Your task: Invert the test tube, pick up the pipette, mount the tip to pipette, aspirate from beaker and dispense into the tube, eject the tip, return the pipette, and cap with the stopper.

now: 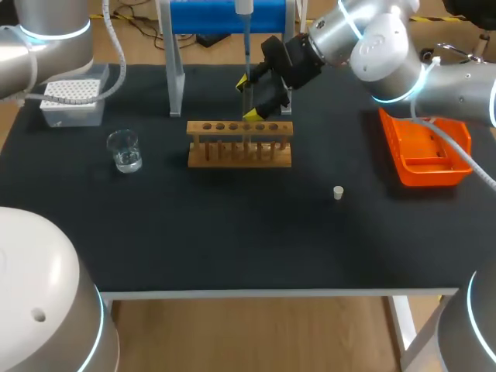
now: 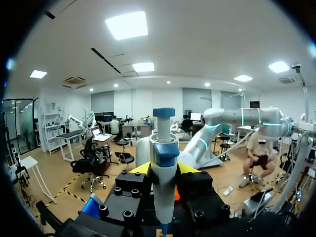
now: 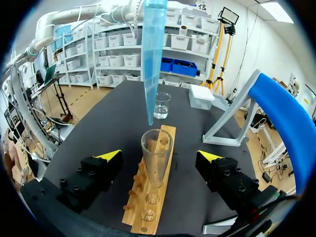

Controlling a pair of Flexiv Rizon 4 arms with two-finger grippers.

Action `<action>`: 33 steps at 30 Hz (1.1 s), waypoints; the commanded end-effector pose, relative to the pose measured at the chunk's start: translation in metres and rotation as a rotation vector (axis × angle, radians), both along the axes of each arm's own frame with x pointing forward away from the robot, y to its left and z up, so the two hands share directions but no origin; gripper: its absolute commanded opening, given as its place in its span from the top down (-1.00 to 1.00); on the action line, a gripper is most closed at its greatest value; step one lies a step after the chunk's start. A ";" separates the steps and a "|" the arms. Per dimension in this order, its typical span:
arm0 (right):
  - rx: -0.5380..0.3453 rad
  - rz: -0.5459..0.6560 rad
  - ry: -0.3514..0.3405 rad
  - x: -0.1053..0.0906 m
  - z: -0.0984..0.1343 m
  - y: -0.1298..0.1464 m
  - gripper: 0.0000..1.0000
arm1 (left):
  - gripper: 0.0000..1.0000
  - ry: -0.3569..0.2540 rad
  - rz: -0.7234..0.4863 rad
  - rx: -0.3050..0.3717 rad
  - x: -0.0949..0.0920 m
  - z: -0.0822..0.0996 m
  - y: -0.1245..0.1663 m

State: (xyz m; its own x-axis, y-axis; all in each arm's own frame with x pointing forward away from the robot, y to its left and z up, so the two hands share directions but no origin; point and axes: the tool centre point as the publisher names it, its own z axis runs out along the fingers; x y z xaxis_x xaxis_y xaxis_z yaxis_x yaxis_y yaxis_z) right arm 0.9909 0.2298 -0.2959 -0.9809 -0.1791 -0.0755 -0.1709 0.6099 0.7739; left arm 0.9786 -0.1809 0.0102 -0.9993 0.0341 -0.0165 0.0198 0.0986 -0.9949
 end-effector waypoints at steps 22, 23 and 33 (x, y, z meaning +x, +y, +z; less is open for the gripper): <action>-0.003 0.004 0.002 0.001 0.001 -0.001 -1.00 | 1.00 0.015 -0.012 0.002 0.002 -0.004 -0.003; -0.003 0.004 0.002 0.001 0.001 -0.001 -1.00 | 1.00 0.018 -0.013 0.002 0.002 -0.005 -0.004; -0.003 0.004 0.002 0.001 0.001 -0.001 -1.00 | 1.00 0.032 -0.016 -0.006 0.007 -0.012 -0.004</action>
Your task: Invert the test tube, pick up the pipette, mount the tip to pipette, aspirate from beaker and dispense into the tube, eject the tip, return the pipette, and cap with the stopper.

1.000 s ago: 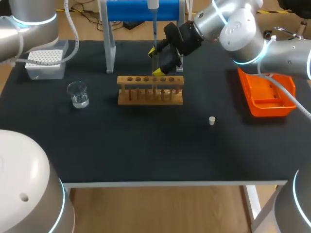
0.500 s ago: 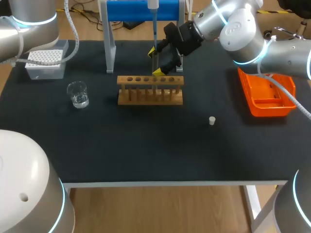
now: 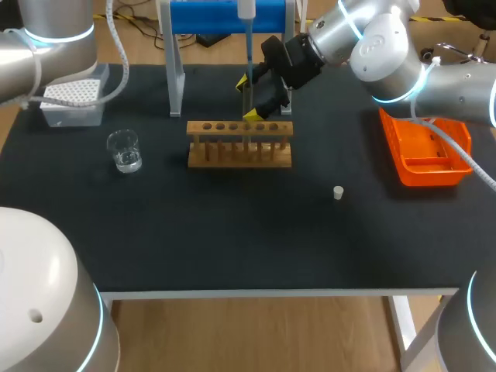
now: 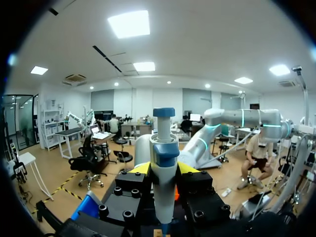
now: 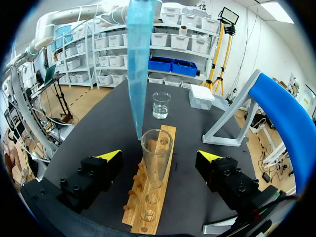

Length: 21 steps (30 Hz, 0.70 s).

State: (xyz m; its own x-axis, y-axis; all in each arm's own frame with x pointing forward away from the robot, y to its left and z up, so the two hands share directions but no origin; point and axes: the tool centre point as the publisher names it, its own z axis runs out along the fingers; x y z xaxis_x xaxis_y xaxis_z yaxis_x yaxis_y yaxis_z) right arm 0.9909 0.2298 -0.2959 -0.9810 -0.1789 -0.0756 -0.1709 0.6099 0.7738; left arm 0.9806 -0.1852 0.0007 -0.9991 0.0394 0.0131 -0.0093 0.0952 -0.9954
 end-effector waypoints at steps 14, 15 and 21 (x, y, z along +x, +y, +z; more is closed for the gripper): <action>-0.003 0.004 0.002 0.001 0.001 -0.001 -1.00 | 1.00 0.020 -0.004 -0.012 0.006 -0.011 0.004; -0.003 0.004 0.002 0.001 0.001 -0.001 -1.00 | 1.00 0.023 -0.003 -0.012 0.006 -0.012 0.005; -0.003 0.004 0.002 0.001 0.001 -0.001 -1.00 | 1.00 0.032 0.003 -0.010 0.006 -0.015 0.008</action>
